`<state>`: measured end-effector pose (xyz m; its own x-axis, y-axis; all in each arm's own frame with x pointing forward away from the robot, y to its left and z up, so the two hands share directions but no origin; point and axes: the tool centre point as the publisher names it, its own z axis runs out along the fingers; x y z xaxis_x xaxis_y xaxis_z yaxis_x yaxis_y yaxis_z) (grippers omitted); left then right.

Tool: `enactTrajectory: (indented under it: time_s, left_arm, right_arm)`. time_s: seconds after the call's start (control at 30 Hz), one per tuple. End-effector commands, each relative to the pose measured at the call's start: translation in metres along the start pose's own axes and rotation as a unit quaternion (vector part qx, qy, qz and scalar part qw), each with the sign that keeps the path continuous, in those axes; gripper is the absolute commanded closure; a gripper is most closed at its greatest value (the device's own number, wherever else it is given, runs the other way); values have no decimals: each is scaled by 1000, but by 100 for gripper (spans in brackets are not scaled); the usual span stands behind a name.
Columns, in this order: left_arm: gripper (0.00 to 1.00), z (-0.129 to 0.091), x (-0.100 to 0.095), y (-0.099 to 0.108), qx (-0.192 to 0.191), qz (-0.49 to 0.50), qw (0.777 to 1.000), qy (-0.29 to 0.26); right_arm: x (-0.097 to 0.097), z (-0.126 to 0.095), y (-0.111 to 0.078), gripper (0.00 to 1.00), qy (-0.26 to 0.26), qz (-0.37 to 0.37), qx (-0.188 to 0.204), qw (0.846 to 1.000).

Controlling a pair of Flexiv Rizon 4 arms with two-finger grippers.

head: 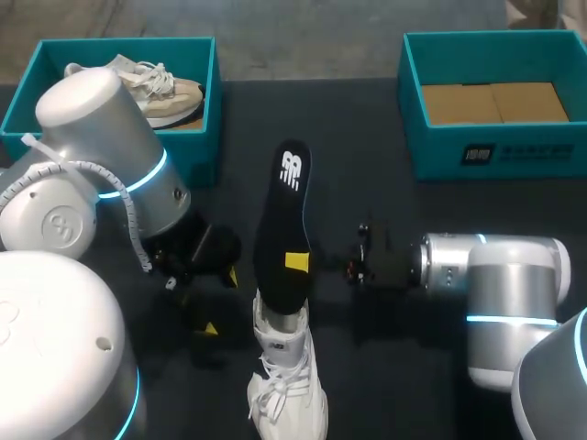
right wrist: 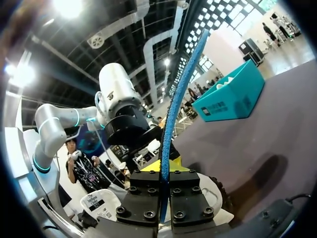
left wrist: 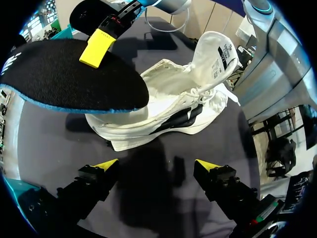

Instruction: Take the shoe out of the shoebox, open the shoe tongue, remove and reinsert the insole, then place the shoe into the shoebox

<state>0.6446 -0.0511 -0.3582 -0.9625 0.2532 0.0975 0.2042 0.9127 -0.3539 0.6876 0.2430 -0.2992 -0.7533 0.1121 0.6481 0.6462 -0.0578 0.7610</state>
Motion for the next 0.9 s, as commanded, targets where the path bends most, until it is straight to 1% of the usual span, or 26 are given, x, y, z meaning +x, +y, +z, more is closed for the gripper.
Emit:
enactTrajectory:
  time_s: [0.03, 0.1, 0.43, 0.63, 0.9]
  left_arm:
    - [0, 1, 0, 0, 0, 0, 1000, -1]
    - [0, 1, 0, 0, 0, 0, 1000, -1]
    - [0, 1, 0, 0, 0, 0, 1000, -1]
    - [0, 1, 0, 0, 0, 0, 1000, -1]
    - [0, 1, 0, 0, 0, 0, 1000, -1]
  right_arm:
    - [-5, 1, 0, 100, 12, 2, 14, 1000]
    - [-6, 2, -2, 100, 12, 3, 20, 1000]
    - [-5, -1, -12, 100, 20, -3, 21, 1000]
    - [-3, -1, -16, 100, 25, -9, 21, 999]
    - [-2, 2, -20, 100, 31, -18, 31, 999]
